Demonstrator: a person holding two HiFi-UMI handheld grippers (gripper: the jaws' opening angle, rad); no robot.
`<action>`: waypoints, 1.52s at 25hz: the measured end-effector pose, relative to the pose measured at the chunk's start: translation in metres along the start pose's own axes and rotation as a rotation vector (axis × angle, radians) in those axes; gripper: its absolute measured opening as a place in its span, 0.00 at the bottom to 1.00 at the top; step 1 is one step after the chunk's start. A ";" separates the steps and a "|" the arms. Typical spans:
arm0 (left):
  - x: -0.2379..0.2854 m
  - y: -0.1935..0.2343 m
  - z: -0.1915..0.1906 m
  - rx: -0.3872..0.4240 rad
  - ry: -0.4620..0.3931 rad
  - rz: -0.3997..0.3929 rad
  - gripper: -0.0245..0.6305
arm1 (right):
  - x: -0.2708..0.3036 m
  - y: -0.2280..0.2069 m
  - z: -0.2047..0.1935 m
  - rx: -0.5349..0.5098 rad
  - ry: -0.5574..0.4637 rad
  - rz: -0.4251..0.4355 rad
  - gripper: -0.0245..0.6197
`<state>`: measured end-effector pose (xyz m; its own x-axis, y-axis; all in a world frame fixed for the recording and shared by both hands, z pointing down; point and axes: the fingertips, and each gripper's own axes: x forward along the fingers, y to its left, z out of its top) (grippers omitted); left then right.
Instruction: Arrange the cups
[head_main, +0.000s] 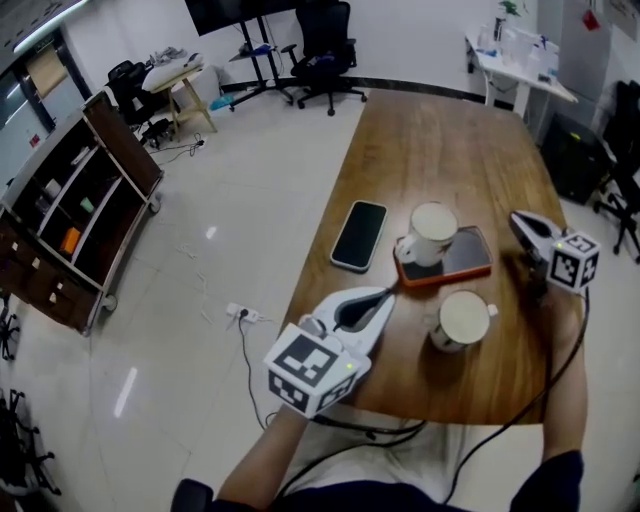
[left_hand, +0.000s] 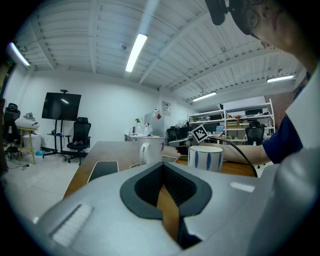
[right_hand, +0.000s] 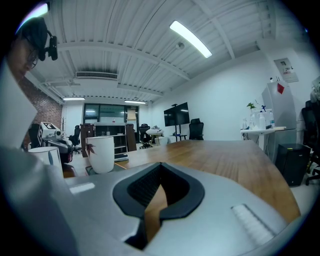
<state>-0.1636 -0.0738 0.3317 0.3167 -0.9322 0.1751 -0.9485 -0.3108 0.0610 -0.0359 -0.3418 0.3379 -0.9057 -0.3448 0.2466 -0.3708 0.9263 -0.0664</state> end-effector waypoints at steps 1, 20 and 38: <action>-0.001 0.000 0.000 0.000 0.003 0.002 0.04 | 0.001 0.000 0.000 0.004 -0.001 0.006 0.04; 0.002 0.004 -0.002 0.006 -0.008 0.015 0.04 | -0.019 0.021 0.039 0.045 -0.251 0.220 0.04; 0.001 0.002 0.000 -0.002 -0.005 0.005 0.04 | -0.091 0.209 0.046 -0.165 -0.201 1.063 0.73</action>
<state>-0.1653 -0.0753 0.3319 0.3121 -0.9346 0.1705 -0.9500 -0.3059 0.0623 -0.0409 -0.1236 0.2567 -0.7695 0.6383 -0.0234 0.6387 0.7693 -0.0181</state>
